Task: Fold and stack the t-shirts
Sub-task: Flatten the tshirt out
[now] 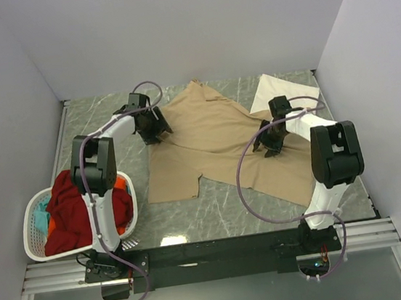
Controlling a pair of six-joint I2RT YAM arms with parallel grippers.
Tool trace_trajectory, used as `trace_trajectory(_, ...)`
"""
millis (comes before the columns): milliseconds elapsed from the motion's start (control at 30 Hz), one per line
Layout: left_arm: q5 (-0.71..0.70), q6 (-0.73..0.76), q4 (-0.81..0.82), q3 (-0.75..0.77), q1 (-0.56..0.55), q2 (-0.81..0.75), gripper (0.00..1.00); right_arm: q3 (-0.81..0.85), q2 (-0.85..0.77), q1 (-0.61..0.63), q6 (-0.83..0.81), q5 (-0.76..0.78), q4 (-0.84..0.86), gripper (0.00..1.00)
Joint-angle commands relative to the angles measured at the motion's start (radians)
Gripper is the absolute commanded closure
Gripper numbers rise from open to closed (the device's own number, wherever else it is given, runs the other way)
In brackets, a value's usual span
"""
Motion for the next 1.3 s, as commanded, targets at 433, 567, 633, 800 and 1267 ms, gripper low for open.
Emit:
trace_trajectory(433, -0.030, 0.049, -0.126, 0.416, -0.029, 0.234, 0.28, 0.285, 0.163, -0.064, -0.074, 0.040, -0.125, 0.42)
trace_trajectory(567, -0.082, 0.067, -0.123, 0.444, -0.058, 0.192, 0.28, 0.319, 0.151, -0.064, -0.087, 0.037, -0.140, 0.42)
trace_trajectory(633, -0.111, 0.067, -0.118, 0.425, -0.066, 0.153, 0.28, 0.338, 0.140, -0.066, -0.094, 0.034, -0.146, 0.42)
trace_trajectory(800, -0.243, 0.063, -0.078, 0.279, -0.086, -0.070, 0.27, 0.363, 0.098, -0.066, -0.102, 0.014, -0.152, 0.42)
trace_trajectory(1267, -0.427, 0.077, -0.226, -0.246, -0.147, -0.480, 0.49, 0.293, -0.024, -0.043, -0.084, -0.056, -0.097, 0.43)
